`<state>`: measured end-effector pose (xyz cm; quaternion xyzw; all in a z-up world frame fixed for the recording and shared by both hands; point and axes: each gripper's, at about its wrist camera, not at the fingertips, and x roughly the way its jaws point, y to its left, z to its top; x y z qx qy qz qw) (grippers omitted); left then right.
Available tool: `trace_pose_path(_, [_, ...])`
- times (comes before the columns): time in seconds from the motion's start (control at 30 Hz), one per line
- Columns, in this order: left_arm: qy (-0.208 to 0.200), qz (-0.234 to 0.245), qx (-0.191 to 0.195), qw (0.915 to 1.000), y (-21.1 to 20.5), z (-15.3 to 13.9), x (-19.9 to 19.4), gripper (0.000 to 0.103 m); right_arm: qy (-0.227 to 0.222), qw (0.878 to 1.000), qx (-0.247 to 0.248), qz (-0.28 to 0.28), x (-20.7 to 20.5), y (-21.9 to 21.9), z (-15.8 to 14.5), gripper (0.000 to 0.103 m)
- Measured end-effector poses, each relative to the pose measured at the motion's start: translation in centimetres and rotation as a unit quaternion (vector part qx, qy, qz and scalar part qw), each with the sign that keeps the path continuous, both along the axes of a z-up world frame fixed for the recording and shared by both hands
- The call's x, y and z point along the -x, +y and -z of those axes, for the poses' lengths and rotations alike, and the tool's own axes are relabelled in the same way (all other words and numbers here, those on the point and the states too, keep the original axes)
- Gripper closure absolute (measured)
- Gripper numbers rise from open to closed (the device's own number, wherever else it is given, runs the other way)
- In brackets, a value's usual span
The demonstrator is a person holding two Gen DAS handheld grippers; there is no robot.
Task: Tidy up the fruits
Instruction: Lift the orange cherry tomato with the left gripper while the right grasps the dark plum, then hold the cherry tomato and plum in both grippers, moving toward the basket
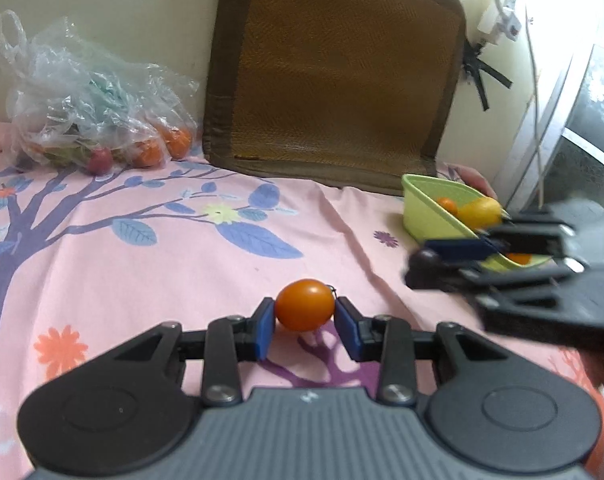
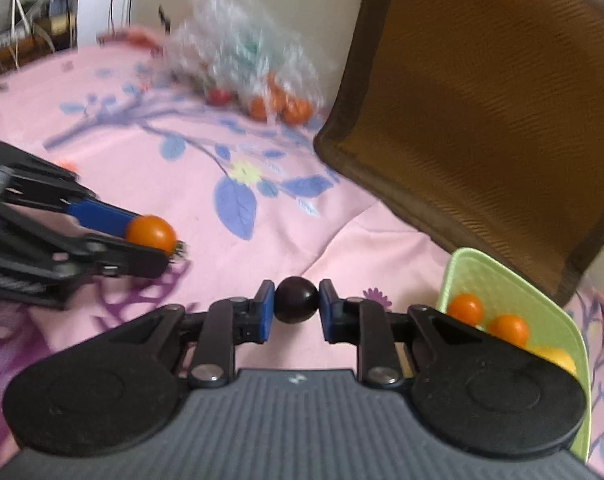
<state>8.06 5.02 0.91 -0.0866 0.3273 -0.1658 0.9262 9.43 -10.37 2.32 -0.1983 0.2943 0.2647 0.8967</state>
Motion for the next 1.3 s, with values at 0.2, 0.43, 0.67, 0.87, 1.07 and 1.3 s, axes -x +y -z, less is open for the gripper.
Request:
trace_pose_path(0.2, [-0.008,0.035,0.006,0.9993,-1.6,-0.5,2.8,0.070,0.002,0.995,-0.080,0.058,7.7,-4.0,0.6,0.077])
trace_pose_path(0.43, [-0.014,0.084,-0.002,0.9964,-5.5,-0.9,6.5,0.070,-0.009,0.982,-0.115,0.151,13.5,-7.6,2.3,0.077])
trace_pose_path(0.67, [-0.020,0.119,-0.036,0.9921,-10.2,-1.1,8.3,0.070,-0.034,0.973,-0.122,0.195,16.5,-10.3,3.1,0.077])
trace_pose_path(0.87, [-0.014,0.127,-0.057,0.9901,-12.3,-0.8,9.0,0.070,-0.046,0.967,-0.138,0.210,17.8,-12.1,3.4,0.077])
trace_pose_path(1.07, [-0.009,0.133,-0.079,0.9879,-14.0,-0.4,9.4,0.069,-0.050,0.965,-0.142,0.216,18.8,-12.7,4.1,0.077])
trace_pose_path(1.3, [-0.008,0.120,-0.097,0.9880,-14.5,0.2,9.7,0.068,-0.053,0.964,-0.149,0.211,19.2,-13.1,4.9,0.076])
